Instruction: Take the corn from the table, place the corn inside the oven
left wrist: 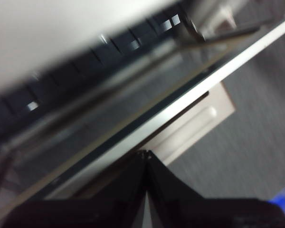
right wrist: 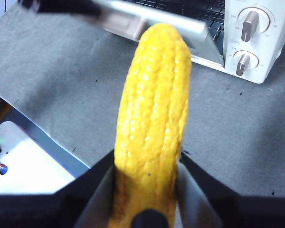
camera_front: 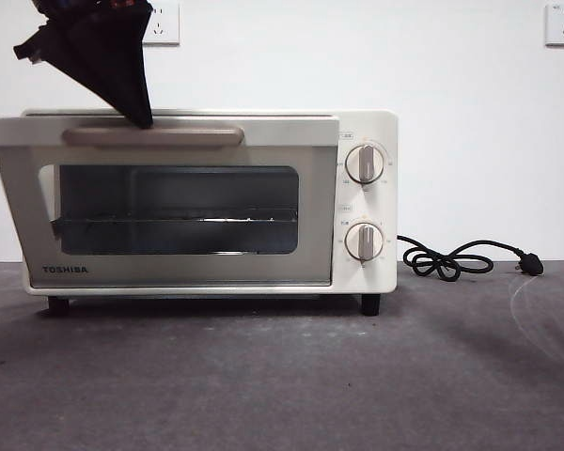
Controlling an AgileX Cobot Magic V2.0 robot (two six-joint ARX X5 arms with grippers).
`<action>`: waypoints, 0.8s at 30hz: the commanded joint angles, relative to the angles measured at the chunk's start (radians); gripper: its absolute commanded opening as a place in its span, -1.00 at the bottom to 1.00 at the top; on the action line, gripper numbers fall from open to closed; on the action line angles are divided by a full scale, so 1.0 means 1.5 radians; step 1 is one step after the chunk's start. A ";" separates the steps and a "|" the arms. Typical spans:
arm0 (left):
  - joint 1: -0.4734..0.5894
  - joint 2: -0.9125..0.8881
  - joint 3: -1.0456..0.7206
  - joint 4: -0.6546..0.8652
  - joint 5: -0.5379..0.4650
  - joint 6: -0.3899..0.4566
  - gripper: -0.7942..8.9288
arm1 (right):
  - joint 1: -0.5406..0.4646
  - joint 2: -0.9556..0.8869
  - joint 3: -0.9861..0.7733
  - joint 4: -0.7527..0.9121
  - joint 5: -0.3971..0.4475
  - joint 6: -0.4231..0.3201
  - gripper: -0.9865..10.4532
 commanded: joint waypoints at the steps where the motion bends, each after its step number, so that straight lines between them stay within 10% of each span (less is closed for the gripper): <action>1: -0.020 0.018 -0.017 -0.023 -0.008 0.010 -0.85 | 0.001 0.000 0.004 0.003 0.003 0.000 -0.85; 24: -0.184 -0.117 -0.017 -0.041 -0.010 -0.007 -0.85 | 0.029 0.000 0.004 0.039 -0.045 -0.012 -0.85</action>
